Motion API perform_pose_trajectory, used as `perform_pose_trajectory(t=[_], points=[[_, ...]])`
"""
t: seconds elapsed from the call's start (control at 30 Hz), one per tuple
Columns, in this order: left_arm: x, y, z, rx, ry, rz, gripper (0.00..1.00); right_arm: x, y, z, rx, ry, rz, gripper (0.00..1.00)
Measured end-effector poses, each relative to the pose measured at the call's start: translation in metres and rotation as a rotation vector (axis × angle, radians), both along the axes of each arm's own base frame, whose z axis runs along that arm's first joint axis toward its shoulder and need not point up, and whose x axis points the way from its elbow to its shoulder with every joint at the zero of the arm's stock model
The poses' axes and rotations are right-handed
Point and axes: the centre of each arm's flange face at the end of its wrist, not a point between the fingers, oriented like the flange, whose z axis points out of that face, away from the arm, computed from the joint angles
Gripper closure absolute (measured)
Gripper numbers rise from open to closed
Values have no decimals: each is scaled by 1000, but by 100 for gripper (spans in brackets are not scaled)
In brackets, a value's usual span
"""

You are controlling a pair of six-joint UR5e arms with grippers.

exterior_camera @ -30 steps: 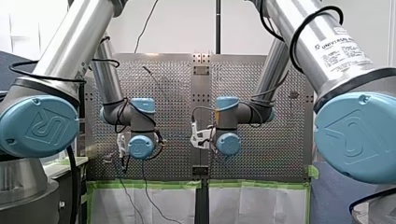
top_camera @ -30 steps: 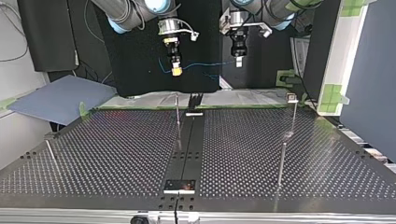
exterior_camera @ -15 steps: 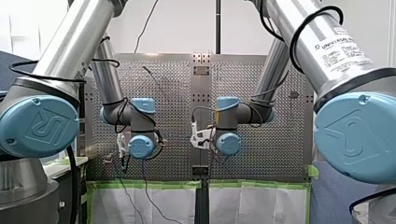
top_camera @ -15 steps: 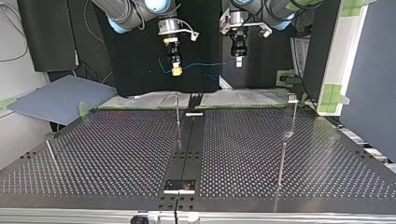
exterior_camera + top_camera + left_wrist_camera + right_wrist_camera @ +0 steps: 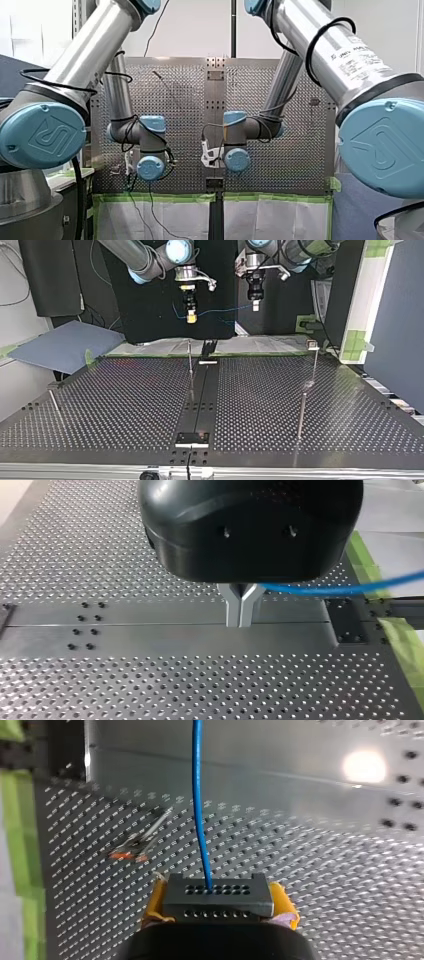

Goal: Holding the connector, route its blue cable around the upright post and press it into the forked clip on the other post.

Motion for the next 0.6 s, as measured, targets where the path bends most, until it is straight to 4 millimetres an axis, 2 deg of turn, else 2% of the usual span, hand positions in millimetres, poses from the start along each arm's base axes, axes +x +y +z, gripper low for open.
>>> perform_pose_trajectory(t=[0.17, 0.4, 0.5, 0.6], points=[[-3, 2, -13, 15, 20, 0, 98, -4, -1, -22, 40, 51, -42, 100], [-4, 3, -18, 16, 28, -1, 98, -12, 3, -52, 80, 98, -57, 100], [-6, 3, -16, -1, 22, -15, 98, -16, 6, -56, 89, 90, -62, 100], [-6, 0, -11, -25, 16, -34, 98, -17, 9, -51, 95, 68, -61, 100]])
